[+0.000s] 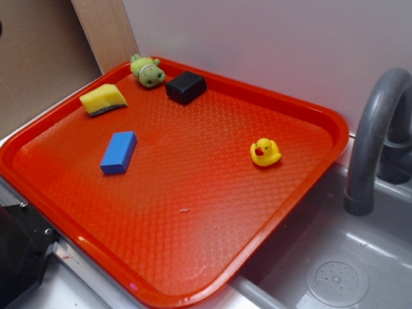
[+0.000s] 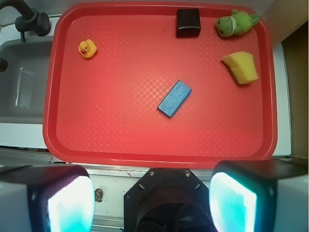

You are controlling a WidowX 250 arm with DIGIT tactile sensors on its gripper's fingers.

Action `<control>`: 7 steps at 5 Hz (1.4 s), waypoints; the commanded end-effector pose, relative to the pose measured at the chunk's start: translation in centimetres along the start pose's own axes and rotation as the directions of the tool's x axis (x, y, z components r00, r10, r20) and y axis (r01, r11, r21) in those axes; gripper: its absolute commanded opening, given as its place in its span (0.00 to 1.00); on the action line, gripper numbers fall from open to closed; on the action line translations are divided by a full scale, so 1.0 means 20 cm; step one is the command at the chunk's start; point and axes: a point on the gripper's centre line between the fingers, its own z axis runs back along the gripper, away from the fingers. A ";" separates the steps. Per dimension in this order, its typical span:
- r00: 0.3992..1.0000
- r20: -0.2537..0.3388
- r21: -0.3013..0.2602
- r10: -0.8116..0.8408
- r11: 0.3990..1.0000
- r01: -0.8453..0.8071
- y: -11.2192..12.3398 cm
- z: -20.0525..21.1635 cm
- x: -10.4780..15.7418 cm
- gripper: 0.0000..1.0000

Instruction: Grab the blue block.

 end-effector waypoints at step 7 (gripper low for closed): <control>0.864 -0.071 0.025 0.498 0.867 -0.498 0.11 -0.46 0.26 1.00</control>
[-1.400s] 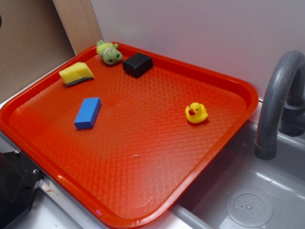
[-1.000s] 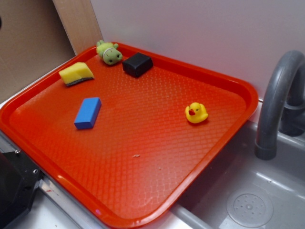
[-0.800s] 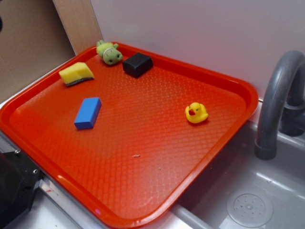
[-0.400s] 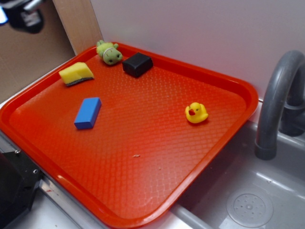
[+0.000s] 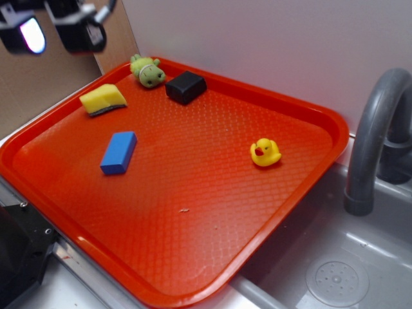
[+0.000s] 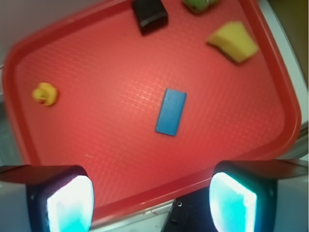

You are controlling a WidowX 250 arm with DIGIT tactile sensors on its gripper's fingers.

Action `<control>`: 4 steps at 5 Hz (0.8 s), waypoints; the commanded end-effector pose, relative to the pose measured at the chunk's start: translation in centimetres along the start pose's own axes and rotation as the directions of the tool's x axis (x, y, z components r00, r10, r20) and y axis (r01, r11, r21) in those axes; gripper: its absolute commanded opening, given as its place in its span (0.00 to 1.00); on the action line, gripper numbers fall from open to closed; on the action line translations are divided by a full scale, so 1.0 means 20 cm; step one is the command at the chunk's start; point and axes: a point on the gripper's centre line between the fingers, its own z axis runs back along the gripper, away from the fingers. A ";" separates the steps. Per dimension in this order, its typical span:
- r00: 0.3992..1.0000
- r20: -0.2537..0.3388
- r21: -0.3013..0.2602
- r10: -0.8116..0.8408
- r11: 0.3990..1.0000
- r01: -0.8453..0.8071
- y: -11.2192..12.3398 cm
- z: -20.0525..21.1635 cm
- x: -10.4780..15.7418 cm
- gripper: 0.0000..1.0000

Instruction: Grab the blue block.

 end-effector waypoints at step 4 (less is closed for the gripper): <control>0.984 -0.088 0.015 0.153 0.988 -0.152 0.11 -0.49 0.20 1.00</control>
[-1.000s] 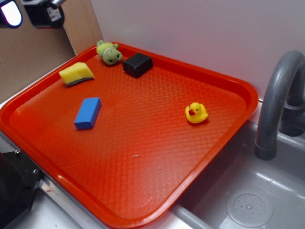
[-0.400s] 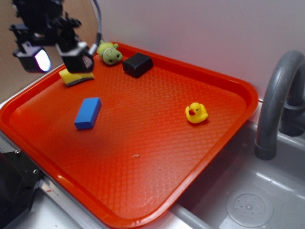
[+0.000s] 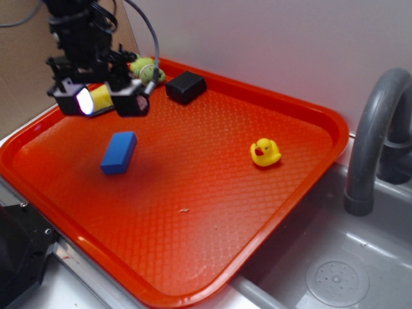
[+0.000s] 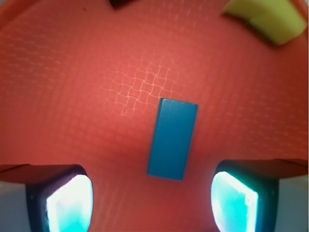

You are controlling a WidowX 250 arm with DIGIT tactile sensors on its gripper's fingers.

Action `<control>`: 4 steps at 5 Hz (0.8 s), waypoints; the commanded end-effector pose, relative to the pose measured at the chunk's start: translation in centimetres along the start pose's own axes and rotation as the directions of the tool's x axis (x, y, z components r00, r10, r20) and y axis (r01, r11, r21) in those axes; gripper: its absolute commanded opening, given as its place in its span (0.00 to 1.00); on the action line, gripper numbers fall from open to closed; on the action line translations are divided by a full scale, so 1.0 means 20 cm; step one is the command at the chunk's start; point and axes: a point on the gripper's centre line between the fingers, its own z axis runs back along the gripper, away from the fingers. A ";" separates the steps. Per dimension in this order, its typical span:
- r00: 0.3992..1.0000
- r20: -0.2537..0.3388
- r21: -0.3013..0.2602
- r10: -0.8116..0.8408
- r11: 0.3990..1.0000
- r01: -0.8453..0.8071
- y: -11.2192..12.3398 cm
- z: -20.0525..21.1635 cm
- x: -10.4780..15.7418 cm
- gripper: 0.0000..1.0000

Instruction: Grab the blue block.

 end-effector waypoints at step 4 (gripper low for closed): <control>0.991 0.033 0.114 0.127 0.985 -0.130 0.03 -0.27 -0.03 1.00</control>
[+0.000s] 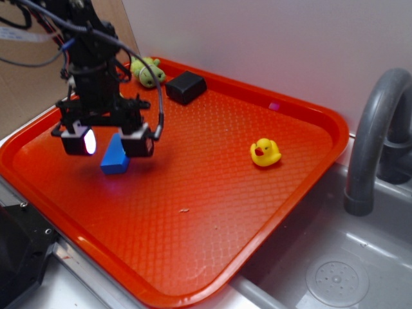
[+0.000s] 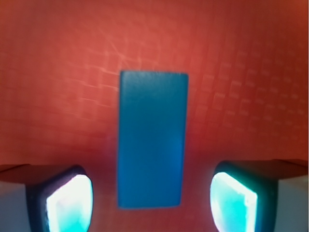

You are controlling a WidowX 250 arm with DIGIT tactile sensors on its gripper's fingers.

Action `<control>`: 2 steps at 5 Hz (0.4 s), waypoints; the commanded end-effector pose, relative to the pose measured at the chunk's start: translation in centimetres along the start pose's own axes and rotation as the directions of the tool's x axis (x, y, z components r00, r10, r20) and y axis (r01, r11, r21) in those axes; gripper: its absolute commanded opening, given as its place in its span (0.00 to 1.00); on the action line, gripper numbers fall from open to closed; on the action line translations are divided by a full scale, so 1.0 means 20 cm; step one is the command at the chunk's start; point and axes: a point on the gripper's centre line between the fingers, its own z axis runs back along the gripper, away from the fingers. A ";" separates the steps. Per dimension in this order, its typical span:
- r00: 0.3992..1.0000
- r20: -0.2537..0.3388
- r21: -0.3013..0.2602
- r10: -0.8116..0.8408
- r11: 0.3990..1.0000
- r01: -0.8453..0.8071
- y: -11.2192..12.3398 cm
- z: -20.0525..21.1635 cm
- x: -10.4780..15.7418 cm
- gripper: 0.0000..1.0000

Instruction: Grab the blue block.

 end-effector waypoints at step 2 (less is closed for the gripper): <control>0.997 0.077 0.005 0.022 1.000 -0.022 -0.04 -0.05 0.11 1.00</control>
